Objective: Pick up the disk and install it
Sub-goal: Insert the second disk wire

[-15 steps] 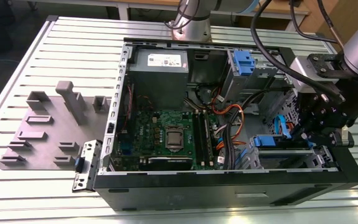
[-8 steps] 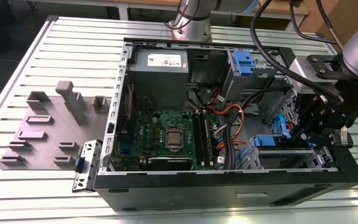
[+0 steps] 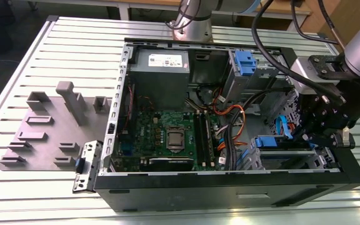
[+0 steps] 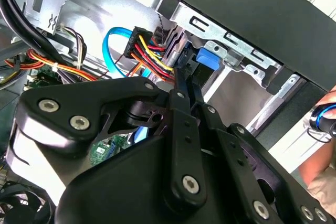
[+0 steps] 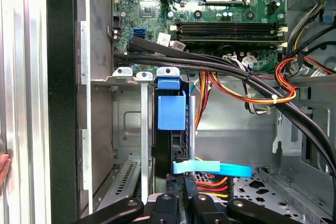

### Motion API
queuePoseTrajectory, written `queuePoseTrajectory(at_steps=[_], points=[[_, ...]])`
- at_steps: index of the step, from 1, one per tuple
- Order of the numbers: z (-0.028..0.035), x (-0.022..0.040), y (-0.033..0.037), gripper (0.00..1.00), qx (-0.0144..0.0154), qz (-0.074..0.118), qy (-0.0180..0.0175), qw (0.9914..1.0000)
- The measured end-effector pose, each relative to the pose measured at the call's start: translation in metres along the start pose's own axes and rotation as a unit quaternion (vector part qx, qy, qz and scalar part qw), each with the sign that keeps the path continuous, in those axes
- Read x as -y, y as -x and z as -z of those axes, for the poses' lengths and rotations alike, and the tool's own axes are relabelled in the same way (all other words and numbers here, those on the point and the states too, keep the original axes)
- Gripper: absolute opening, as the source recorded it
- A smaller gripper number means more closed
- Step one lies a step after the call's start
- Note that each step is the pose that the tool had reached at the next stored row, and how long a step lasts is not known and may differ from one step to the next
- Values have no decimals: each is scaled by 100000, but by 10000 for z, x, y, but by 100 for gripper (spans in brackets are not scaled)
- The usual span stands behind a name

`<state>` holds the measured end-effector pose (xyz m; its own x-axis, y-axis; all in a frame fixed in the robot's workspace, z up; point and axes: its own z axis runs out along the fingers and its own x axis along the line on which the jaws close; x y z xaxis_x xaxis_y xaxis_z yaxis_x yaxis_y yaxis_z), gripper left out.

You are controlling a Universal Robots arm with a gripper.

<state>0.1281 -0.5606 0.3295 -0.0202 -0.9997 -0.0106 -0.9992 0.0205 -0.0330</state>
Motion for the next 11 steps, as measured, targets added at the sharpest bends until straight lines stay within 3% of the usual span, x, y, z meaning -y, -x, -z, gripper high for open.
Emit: queuePoseTrajectory(at_steps=[10, 11], points=[[-6, 0, 0, 17, 22, -2, 7, 100000], [-6, 0, 0, 24, 19, -2, 4, 100000]])
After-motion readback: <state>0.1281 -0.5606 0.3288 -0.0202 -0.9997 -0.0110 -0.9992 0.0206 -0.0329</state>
